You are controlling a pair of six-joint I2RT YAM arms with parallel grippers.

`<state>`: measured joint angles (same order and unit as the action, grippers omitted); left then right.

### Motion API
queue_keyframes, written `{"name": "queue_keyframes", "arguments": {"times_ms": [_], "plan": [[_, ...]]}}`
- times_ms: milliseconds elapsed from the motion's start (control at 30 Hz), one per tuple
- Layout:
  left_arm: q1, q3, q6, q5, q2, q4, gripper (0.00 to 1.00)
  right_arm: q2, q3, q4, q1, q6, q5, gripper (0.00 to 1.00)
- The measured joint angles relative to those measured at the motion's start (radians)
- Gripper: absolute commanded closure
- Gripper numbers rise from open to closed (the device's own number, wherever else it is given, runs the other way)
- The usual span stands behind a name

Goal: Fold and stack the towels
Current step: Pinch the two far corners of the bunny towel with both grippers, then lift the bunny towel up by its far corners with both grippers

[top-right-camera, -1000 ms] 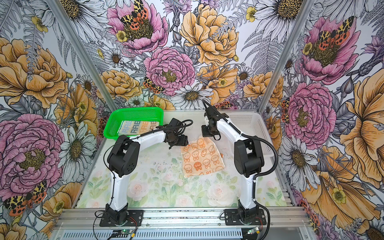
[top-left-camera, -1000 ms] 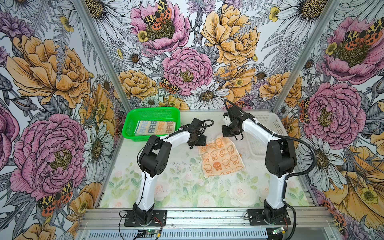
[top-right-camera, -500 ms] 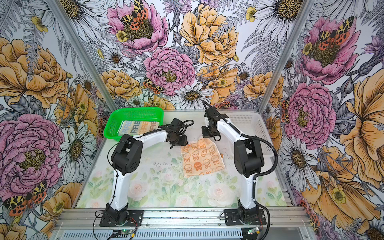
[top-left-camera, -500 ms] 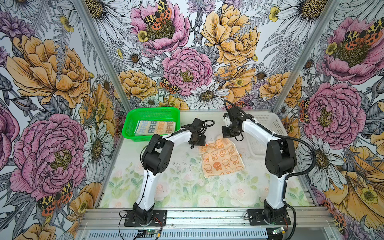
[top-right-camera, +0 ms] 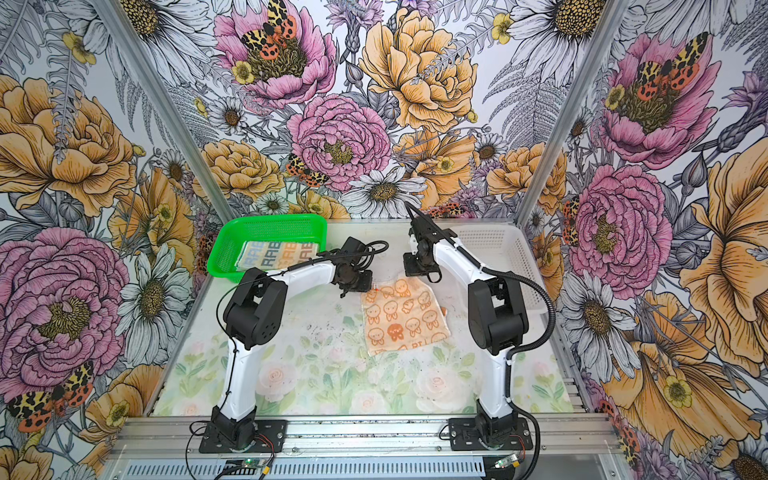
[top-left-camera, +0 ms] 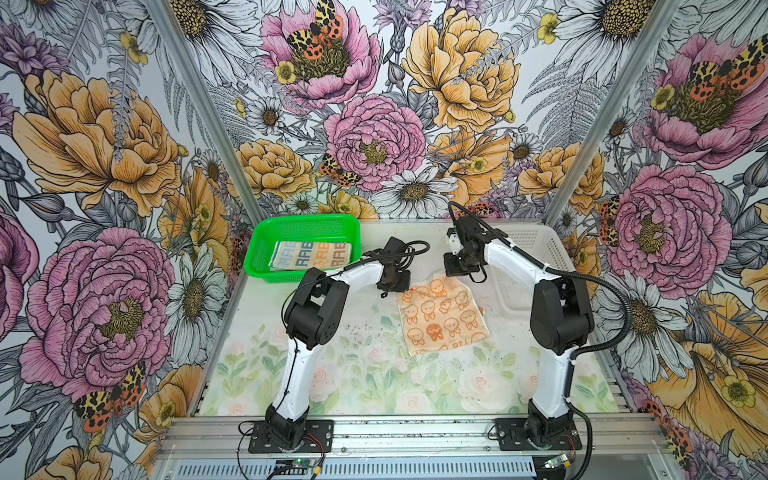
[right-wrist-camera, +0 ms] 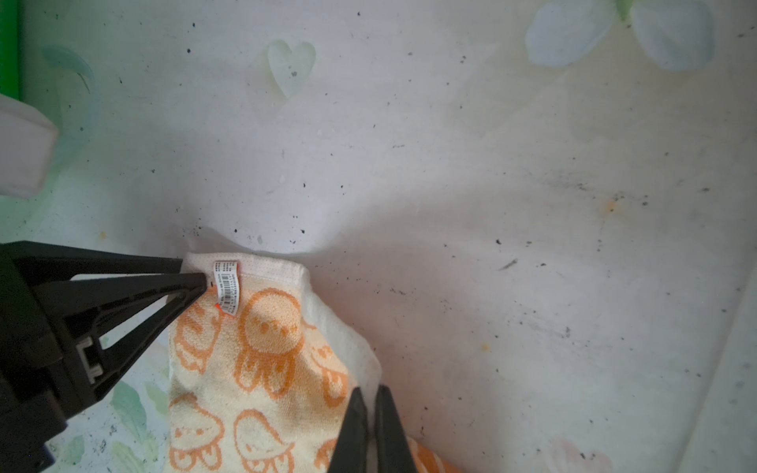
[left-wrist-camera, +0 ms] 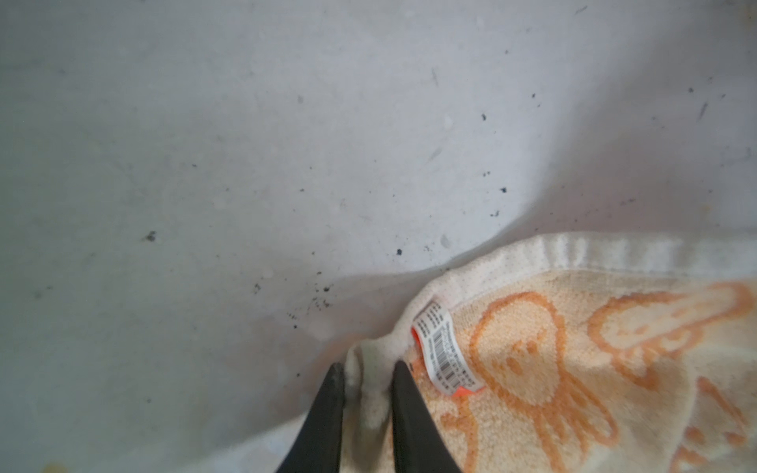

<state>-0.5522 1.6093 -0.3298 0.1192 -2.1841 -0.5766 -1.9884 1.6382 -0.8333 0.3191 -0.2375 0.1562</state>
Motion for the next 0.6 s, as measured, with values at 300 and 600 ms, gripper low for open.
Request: {"name": "queue_keyframes", "arguments": {"times_ms": [300, 600], "plan": [[0.005, 0.036, 0.020, -0.015, -0.001, -0.062, 1.00, 0.038, -0.013, 0.000, 0.000, -0.004, 0.011, 1.00], [0.046, 0.179, 0.073, -0.072, 0.154, -0.164, 1.00, 0.212, -0.010, -0.001, -0.013, -0.031, 0.025, 1.00]]}}
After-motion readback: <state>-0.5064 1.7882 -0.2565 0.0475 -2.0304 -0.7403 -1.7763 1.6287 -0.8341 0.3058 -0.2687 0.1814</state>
